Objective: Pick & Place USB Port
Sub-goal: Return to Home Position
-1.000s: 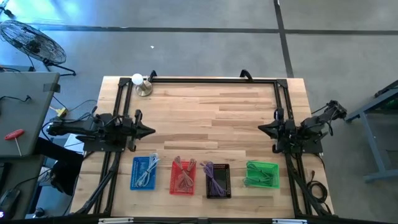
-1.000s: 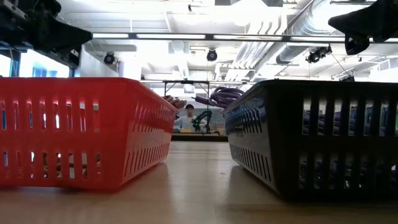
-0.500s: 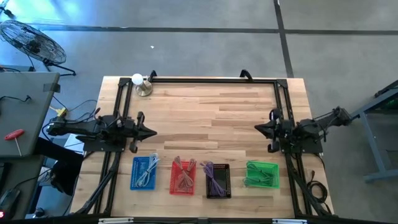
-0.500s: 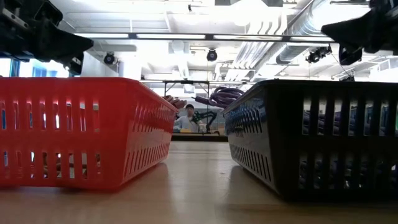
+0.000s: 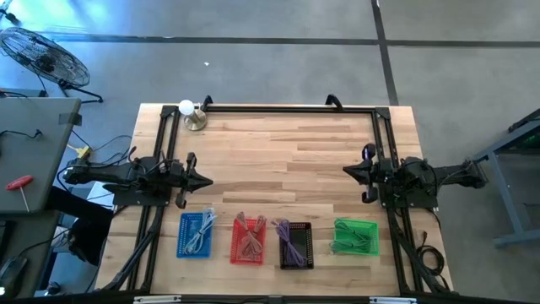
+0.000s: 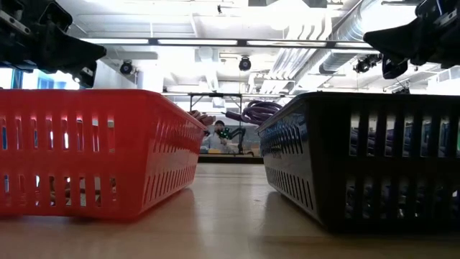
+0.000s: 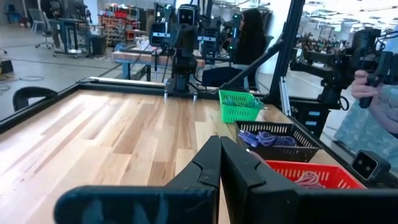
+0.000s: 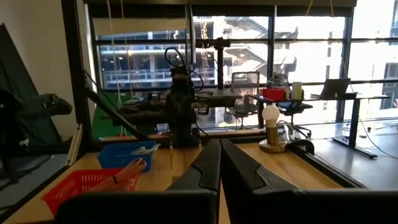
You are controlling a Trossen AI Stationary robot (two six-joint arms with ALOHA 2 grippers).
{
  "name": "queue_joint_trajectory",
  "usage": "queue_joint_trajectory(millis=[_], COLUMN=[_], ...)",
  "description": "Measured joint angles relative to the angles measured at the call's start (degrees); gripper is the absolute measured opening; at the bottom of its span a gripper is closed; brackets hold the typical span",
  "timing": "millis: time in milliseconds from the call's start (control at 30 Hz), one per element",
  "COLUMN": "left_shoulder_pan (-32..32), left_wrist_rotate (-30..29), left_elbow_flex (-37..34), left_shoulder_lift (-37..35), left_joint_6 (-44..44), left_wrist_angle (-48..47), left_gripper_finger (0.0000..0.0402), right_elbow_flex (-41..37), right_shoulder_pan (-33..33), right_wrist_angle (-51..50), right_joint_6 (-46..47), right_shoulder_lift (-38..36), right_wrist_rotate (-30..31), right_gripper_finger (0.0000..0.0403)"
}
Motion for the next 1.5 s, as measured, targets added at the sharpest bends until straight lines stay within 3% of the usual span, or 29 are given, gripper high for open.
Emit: queue_joint_trajectory(millis=[533, 933, 1500], left_shoulder_pan=[0.0, 0.0, 0.0], left_wrist_rotate=[0.2, 0.7, 2.6], left_elbow_flex=[-0.1, -0.1, -0.1], left_shoulder_lift=[0.0, 0.0, 3.6], left_joint_6=[1.6, 1.7, 4.8], left_wrist_angle=[0.0, -0.1, -0.5], left_gripper_finger=[0.0, 0.0, 0.0], right_elbow_flex=[0.0, 0.0, 0.0], right_shoulder_pan=[-0.3, -0.2, -0.2], right_wrist_angle=[-7.9, -8.8, -8.9], right_joint_6=[-0.5, -3.4, -6.0], right_shoulder_lift=[0.0, 0.0, 0.0], right_wrist_rotate=[-0.4, -2.6, -0.9], right_gripper_finger=[0.0, 0.0, 0.0001])
